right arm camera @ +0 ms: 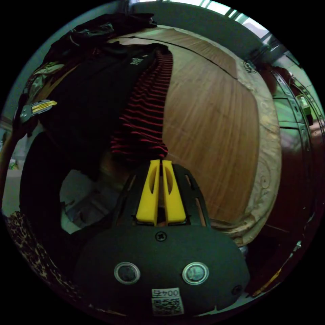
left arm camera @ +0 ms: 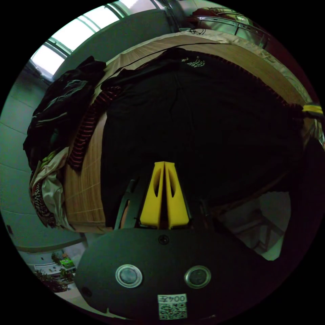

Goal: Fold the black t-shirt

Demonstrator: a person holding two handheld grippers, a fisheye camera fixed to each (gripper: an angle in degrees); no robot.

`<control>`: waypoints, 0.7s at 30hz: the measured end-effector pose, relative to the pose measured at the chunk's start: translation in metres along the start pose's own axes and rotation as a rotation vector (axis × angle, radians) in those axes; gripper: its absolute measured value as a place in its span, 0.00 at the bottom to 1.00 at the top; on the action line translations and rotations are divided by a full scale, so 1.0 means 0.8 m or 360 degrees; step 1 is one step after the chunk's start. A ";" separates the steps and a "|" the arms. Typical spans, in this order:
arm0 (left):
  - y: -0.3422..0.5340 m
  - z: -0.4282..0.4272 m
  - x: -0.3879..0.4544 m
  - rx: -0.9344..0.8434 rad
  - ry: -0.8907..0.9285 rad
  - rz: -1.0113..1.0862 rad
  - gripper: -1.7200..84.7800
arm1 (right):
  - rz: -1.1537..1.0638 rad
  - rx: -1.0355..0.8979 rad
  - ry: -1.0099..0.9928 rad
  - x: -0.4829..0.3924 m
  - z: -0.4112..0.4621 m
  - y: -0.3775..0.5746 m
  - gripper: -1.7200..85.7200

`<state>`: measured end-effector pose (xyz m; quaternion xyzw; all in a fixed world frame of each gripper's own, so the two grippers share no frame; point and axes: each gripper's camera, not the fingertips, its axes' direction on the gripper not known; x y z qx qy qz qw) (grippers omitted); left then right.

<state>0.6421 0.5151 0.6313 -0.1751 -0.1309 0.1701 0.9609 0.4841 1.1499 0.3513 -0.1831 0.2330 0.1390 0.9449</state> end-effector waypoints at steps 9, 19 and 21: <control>0.014 0.005 -0.018 -0.0013 0.0017 0.0011 0.02 | 0.0165 -0.0187 0.0339 0.136 0.052 -0.030 0.02; 0.039 0.011 -0.072 -0.0019 0.0159 -0.0086 0.06 | 0.0503 0.0260 -0.0112 0.115 -0.006 0.041 0.11; 0.048 0.002 -0.088 0.0029 0.0112 -0.0110 0.08 | 0.0322 0.0362 -0.0399 0.043 -0.033 0.071 0.11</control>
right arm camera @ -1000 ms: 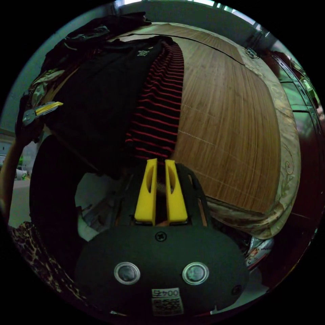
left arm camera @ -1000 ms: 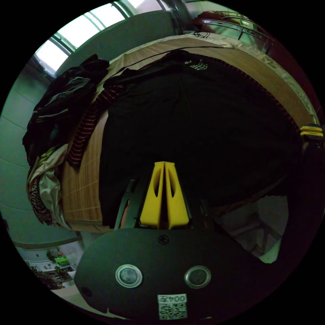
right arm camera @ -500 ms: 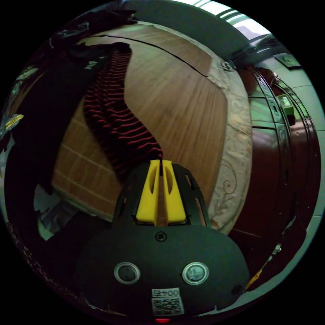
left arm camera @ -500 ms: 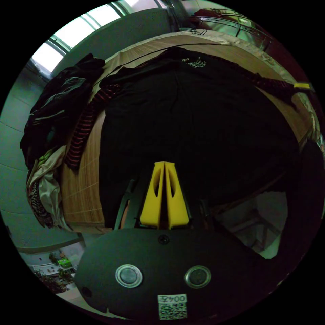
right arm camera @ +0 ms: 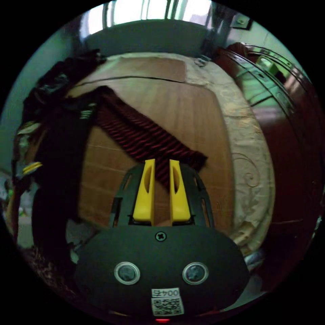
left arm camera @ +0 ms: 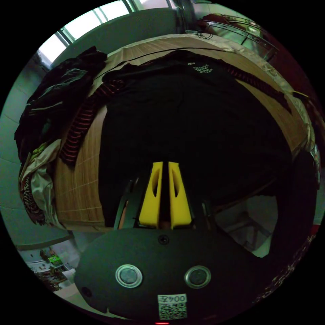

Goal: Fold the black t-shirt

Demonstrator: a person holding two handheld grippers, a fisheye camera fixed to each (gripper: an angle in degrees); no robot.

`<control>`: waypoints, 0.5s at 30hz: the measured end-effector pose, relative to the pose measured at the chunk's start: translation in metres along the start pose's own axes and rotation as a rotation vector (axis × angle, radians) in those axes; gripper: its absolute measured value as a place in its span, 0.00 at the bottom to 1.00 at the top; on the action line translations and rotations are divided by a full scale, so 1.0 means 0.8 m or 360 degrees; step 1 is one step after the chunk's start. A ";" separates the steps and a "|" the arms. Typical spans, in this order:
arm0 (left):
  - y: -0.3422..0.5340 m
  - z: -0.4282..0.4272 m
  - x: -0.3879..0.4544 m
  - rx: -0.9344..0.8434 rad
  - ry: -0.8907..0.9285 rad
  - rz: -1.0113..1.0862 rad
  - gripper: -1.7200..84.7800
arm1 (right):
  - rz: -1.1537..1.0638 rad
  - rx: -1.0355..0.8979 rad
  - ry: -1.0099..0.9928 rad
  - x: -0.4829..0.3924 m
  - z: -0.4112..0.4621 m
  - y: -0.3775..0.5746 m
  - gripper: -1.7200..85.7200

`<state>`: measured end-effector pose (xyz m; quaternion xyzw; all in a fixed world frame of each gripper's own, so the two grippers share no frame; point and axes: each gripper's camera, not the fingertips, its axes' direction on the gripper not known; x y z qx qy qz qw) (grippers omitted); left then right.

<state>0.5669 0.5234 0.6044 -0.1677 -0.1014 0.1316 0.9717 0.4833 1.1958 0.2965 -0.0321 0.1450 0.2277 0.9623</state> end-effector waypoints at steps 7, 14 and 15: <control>0.084 -0.033 -0.117 0.0027 -0.0019 -0.0174 0.12 | -0.0432 -0.0217 -0.0071 -0.180 0.033 0.102 0.14; 0.159 -0.011 -0.185 -0.0016 0.0125 -0.0254 0.14 | -0.0377 -0.0228 0.0100 -0.214 0.047 0.123 0.16; 0.162 -0.007 -0.186 -0.0029 0.0132 -0.0240 0.14 | -0.0358 -0.0241 0.0097 -0.216 0.049 0.126 0.16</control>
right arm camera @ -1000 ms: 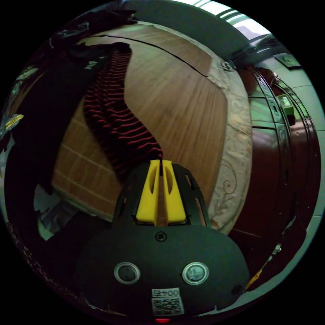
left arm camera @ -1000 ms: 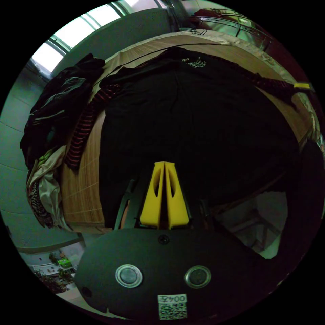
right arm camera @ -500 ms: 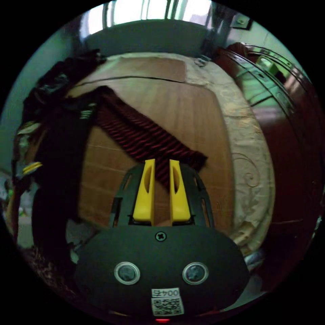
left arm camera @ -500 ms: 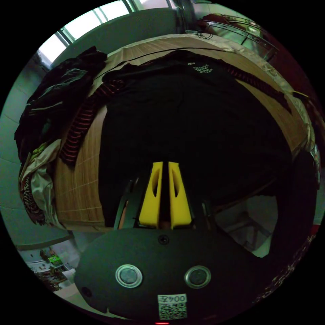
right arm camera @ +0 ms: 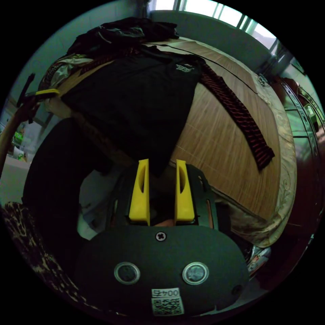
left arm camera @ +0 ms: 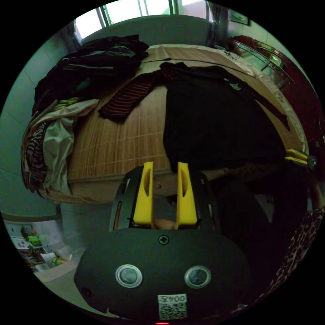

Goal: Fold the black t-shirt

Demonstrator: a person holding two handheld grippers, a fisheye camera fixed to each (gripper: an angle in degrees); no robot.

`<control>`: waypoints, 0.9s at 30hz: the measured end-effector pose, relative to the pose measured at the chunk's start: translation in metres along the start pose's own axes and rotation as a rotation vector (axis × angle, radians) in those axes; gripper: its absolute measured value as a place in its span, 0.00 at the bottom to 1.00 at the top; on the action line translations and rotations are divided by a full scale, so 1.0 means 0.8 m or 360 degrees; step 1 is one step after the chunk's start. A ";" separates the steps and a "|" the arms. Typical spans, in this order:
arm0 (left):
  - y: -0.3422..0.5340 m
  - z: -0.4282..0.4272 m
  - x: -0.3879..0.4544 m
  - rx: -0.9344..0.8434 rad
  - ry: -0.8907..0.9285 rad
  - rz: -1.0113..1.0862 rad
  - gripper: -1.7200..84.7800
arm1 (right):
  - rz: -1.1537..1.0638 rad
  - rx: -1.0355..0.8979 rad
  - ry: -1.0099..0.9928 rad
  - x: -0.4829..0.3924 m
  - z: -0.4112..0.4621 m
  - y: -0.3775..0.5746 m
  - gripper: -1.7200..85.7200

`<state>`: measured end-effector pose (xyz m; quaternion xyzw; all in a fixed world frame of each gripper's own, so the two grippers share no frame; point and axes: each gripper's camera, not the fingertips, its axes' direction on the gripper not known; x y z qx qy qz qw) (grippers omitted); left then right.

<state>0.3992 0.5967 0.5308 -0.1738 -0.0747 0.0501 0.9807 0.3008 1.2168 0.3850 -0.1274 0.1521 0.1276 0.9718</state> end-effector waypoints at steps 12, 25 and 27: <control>0.013 0.030 -0.023 -0.0005 0.0016 0.0070 0.13 | 0.0024 -0.0006 0.0112 -0.017 0.000 0.017 0.12; 0.022 -0.002 -0.075 -0.0142 -0.0503 0.0271 0.04 | -0.0018 0.0006 -0.0073 0.024 -0.030 0.018 0.03; 0.028 0.002 -0.091 -0.0154 -0.0446 0.0197 0.05 | 0.0075 0.0005 -0.0183 0.037 -0.025 0.020 0.06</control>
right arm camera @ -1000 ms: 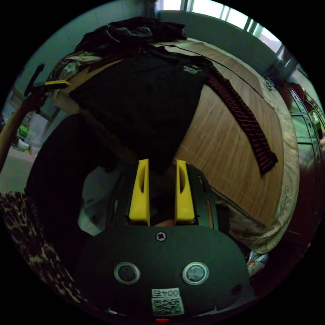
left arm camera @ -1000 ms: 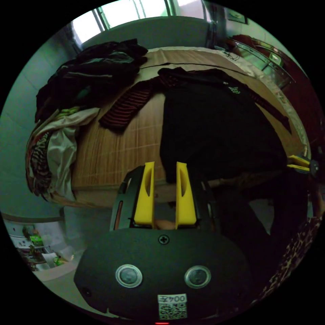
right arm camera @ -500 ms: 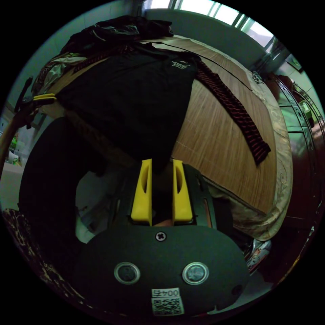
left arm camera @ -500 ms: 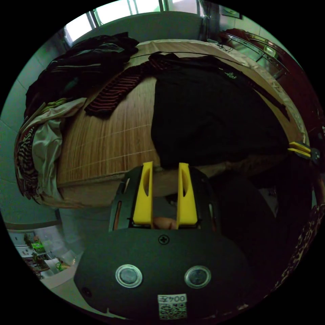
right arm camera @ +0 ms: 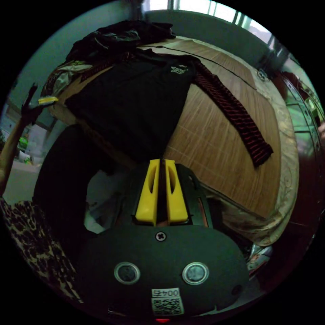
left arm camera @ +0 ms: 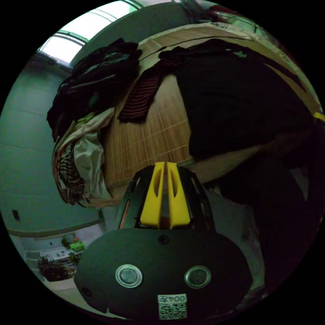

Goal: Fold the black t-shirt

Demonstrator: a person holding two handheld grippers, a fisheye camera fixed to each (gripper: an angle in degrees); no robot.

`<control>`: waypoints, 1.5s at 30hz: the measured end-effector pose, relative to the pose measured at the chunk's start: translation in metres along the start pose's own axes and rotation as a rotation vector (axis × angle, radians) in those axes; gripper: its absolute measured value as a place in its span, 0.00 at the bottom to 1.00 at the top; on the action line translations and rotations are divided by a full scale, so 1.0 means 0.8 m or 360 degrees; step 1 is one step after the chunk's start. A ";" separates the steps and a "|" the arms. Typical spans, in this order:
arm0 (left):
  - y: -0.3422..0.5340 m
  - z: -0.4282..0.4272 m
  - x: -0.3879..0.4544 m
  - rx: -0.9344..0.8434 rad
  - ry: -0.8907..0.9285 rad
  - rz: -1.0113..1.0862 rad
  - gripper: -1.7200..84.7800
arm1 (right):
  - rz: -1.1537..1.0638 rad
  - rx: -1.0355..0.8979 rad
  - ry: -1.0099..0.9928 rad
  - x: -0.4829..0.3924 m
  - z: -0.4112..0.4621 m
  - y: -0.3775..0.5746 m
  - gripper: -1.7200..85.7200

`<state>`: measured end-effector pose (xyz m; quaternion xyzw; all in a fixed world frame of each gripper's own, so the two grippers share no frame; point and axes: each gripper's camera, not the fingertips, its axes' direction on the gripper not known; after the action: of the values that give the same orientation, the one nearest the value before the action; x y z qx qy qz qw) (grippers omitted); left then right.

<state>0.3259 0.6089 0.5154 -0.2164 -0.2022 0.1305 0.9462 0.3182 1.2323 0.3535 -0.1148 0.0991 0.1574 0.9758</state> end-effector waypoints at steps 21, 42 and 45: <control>-0.052 0.052 0.010 0.0116 0.0504 -0.0098 0.12 | 0.0355 -0.0043 -0.0050 0.022 0.061 -0.035 0.12; -0.068 0.040 0.010 -0.0145 0.0408 -0.0024 0.06 | -0.0086 -0.0292 -0.0372 0.026 0.046 -0.107 0.07; -0.084 0.045 -0.008 -0.0227 0.0487 -0.0103 0.09 | -0.0056 -0.0228 -0.0252 0.038 0.038 -0.135 0.07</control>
<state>0.3154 0.5611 0.5736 -0.2935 -0.0716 0.0508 0.9519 0.3870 1.1493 0.3966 -0.1733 0.0082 0.1555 0.9725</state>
